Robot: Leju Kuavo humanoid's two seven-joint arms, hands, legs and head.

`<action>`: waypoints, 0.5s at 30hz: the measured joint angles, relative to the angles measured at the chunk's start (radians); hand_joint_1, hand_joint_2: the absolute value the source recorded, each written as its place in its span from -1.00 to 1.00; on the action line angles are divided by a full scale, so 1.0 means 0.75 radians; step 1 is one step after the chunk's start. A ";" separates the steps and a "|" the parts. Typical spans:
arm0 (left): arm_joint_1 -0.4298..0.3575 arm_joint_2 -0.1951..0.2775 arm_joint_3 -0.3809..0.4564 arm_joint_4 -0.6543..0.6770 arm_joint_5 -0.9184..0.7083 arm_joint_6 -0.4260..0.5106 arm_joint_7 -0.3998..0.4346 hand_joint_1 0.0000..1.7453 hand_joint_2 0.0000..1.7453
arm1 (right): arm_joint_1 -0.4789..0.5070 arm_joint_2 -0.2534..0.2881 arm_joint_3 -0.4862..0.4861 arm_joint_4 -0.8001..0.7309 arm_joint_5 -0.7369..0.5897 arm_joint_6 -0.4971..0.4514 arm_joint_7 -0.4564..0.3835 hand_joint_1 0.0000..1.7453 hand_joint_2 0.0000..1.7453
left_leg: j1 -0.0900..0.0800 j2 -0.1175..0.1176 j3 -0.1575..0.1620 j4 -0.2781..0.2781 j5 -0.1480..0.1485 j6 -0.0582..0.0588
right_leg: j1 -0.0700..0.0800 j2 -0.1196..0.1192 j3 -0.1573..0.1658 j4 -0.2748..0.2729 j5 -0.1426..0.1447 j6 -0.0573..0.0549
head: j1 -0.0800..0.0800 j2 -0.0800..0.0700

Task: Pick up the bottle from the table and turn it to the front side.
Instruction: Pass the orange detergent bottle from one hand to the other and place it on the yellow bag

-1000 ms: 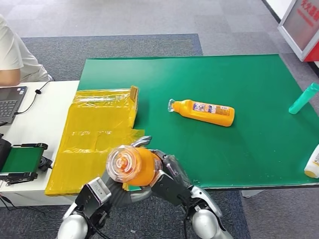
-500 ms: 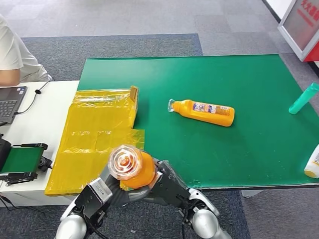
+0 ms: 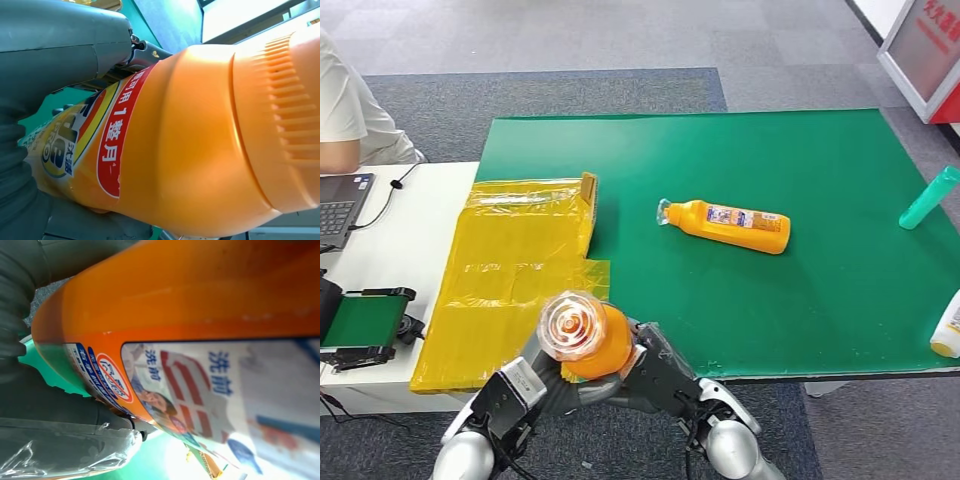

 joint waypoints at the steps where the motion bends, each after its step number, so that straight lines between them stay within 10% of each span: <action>1: 0.000 0.000 0.001 0.000 0.000 0.001 0.000 1.00 1.00 | 0.000 0.000 -0.001 0.000 0.000 0.000 0.001 -0.56 1.00 | 0.000 0.000 0.000 0.000 0.000 0.000 | 0.000 0.000 0.000 0.000 0.000 0.000 | 0.000 0.000; 2: 0.001 0.000 0.001 0.000 0.001 0.002 0.000 1.00 1.00 | 0.000 0.000 -0.002 0.000 -0.001 0.000 0.003 -1.00 1.00 | 0.000 0.000 0.000 0.000 0.000 0.000 | 0.000 0.000 0.000 0.000 0.000 0.000 | 0.000 0.000; 15: 0.025 -0.012 0.029 -0.008 -0.072 0.057 0.005 1.00 1.00 | 0.009 0.000 -0.031 -0.003 -0.002 -0.016 0.037 -1.00 1.00 | 0.000 0.000 0.000 0.000 0.000 0.000 | 0.000 0.000 0.000 0.000 0.000 0.000 | 0.000 0.000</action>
